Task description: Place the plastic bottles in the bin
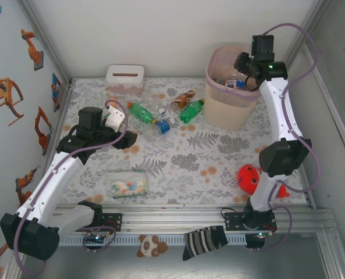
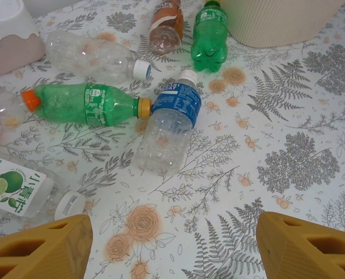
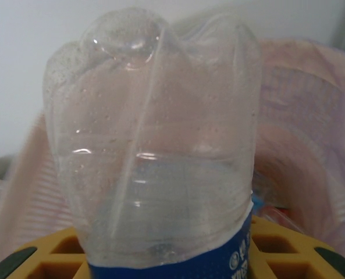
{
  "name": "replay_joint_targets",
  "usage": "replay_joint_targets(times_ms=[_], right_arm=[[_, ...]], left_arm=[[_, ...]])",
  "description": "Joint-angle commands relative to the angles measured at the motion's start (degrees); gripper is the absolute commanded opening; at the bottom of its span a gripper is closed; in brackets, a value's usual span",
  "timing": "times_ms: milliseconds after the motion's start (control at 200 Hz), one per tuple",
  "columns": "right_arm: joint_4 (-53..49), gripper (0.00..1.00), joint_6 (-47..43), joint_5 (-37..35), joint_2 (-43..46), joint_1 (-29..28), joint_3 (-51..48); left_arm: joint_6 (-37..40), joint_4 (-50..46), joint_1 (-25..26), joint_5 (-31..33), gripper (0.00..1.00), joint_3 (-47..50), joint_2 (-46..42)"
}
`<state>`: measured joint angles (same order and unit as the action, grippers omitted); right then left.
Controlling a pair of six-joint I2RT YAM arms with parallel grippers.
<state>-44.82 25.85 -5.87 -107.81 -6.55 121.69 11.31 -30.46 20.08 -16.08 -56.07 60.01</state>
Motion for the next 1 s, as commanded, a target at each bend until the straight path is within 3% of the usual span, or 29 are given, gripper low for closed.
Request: replay_joint_targets(times_ms=[0,170,686,991], right_arm=[[-4.29,0.24,-1.52,-8.69,-2.0,0.39,0.73],[-5.63,0.25,-2.07,-13.14,-6.3,0.39,1.05],[-5.63,0.3,-1.6,-13.25,-17.5,0.83,1.96],[-6.7,0.48,0.59,-9.84,-20.86,1.36,2.82]], left_arm=[[1.25,-0.04,-0.39,-0.05,0.74,0.35,-0.94],[1.34,-0.03,-0.4,-0.03,0.74,0.35,-0.72],[1.42,-0.13,-0.39,0.38,0.74,0.26,-0.57],[1.5,-0.22,-0.39,0.53,0.74,0.29,-0.88]])
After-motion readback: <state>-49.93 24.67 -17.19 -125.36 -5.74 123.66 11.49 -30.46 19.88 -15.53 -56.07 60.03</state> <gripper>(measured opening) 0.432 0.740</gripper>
